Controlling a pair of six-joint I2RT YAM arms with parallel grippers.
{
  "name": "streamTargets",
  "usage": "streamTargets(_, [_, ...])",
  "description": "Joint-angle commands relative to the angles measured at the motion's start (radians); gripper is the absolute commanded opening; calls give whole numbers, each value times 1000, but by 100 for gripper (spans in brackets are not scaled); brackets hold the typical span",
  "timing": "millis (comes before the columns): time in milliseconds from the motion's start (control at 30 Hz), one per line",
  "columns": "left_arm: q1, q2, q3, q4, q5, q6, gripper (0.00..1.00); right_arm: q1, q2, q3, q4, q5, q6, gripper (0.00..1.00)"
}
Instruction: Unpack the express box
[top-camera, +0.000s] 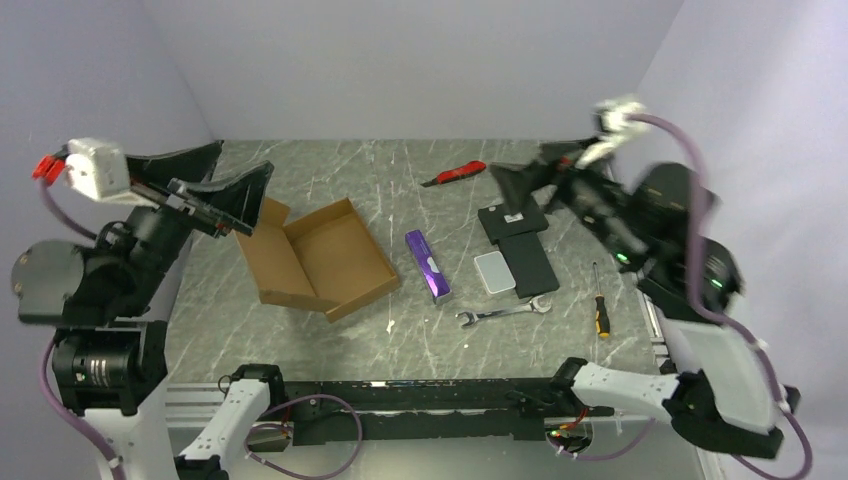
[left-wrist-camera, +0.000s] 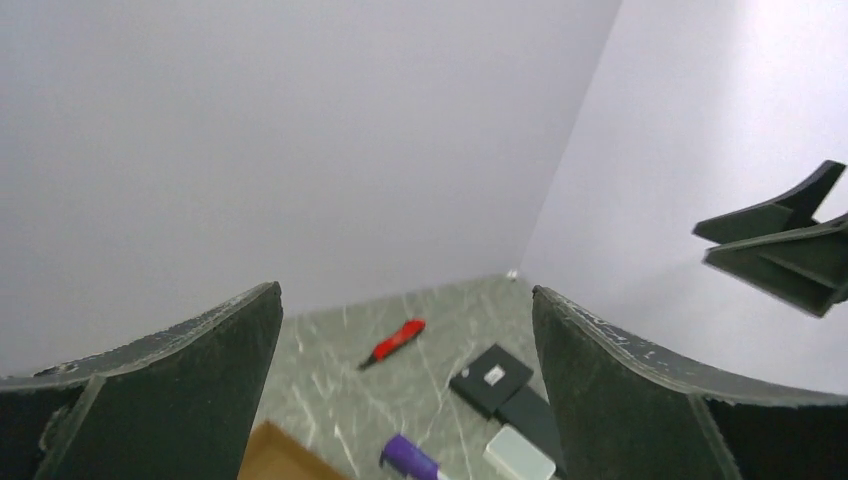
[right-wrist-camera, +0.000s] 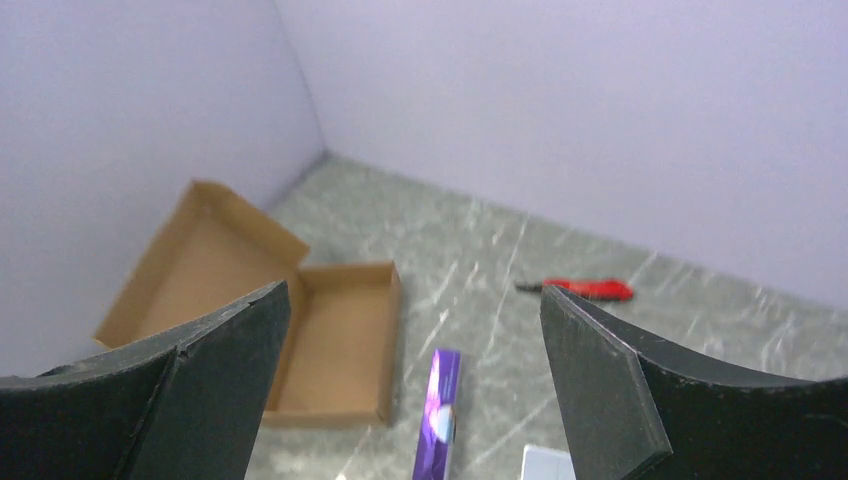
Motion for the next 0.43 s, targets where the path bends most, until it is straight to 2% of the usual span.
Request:
streamTargets(0, [-4,-50,-29,315,26,-45,99,0,-141,28,118,16,-84,100])
streamTargets(167, [-4,-24,27,332,-40,-34,99,-1,-272,15,233,119,-109,100])
streamTargets(400, [-3,0,7,392,-70,18,99,-2,-270,56,202,260,-135,100])
